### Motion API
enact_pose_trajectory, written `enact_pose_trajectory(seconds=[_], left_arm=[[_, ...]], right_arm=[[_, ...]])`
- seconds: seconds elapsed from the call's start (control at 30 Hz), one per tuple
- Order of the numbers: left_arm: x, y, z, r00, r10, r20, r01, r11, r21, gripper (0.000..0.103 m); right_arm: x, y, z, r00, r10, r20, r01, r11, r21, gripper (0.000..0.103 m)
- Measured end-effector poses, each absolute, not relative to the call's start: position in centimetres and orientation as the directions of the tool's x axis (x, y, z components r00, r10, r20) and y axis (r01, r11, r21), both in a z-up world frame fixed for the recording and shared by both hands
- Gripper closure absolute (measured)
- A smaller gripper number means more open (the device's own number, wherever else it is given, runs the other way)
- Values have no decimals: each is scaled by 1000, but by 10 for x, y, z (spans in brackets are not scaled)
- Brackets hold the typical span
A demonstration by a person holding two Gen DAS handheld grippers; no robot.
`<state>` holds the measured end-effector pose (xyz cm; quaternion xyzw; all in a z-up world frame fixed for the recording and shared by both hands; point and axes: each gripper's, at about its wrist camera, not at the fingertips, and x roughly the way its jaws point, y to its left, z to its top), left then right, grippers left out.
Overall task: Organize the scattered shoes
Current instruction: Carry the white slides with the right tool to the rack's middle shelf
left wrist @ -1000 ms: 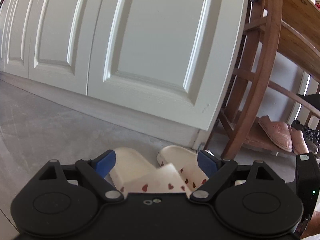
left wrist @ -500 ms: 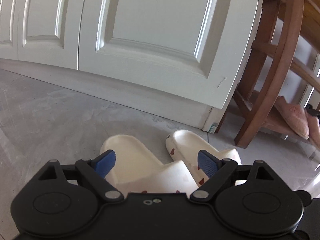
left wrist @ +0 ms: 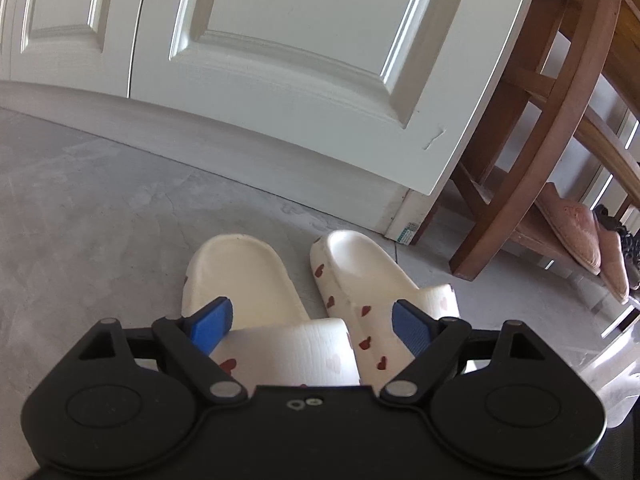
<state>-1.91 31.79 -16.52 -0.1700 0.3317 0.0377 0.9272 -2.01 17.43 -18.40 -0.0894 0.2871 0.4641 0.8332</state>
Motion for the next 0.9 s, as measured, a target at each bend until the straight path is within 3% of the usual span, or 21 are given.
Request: enact_pose_trajectory(seconds=[0.2, 0.37, 0.47, 0.63, 0.9], left_arm=[[-14, 307, -168, 771, -60, -634, -192, 927, -322, 16], [-12, 306, -168, 765, -79, -639, -175, 930, -324, 16], [-12, 306, -166, 767, -88, -636, -162, 932, -324, 16], [-16, 303, -152, 809, -124, -574, -101, 933, -345, 18], [-53, 311, -106, 921, -89, -380, -105, 881, -461, 15]], right_arm=[[-27, 191, -189, 482, 661, -575, -772, 631, 78, 45], [-21, 199, -197, 530, 634, -563, -722, 686, 92, 31], [-20, 197, -201, 546, 637, -544, -716, 692, 92, 40], [-17, 187, -196, 515, 668, -537, -756, 649, 83, 65], [11, 162, -180, 493, 687, -534, -756, 642, 128, 79]])
